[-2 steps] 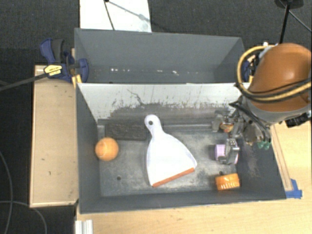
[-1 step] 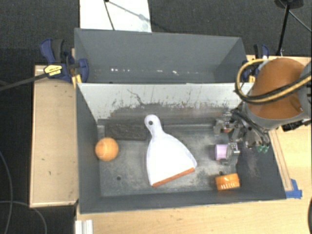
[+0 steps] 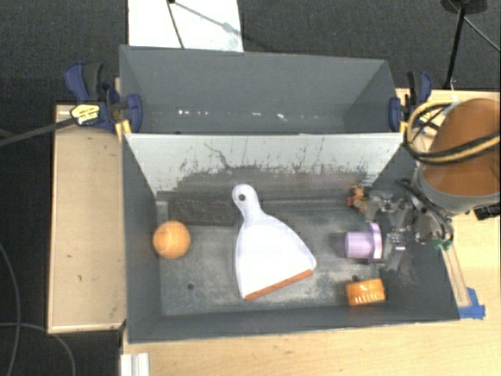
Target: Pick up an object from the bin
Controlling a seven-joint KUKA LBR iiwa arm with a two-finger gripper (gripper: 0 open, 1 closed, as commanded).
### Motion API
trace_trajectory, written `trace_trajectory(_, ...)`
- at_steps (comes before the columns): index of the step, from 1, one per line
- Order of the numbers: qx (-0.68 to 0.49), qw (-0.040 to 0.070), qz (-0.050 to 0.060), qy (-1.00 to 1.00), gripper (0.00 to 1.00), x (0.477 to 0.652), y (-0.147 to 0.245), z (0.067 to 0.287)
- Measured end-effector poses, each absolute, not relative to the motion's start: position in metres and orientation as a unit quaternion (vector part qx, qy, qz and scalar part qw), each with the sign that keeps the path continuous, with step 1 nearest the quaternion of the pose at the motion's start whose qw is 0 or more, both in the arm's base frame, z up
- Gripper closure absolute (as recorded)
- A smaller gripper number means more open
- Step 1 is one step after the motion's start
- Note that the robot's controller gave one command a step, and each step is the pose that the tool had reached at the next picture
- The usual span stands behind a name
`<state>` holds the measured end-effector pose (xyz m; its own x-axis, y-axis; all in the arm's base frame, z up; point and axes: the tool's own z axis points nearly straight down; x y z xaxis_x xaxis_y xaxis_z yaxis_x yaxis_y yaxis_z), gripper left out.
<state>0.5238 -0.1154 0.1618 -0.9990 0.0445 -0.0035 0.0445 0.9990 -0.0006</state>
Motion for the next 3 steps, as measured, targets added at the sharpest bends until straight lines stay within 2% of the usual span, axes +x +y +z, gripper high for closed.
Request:
trace_trajectory(1, -0.034, 0.001, 0.000, 0.999, 0.00, 0.532, -0.115, 0.122)
trace_trajectory(2, 0.108, 0.002, 0.000, 0.994, 0.00, 0.534, -0.120, 0.083)
trace_trajectory(3, 0.048, 0.002, 0.000, 0.999, 1.00, 0.537, -0.127, 0.070)
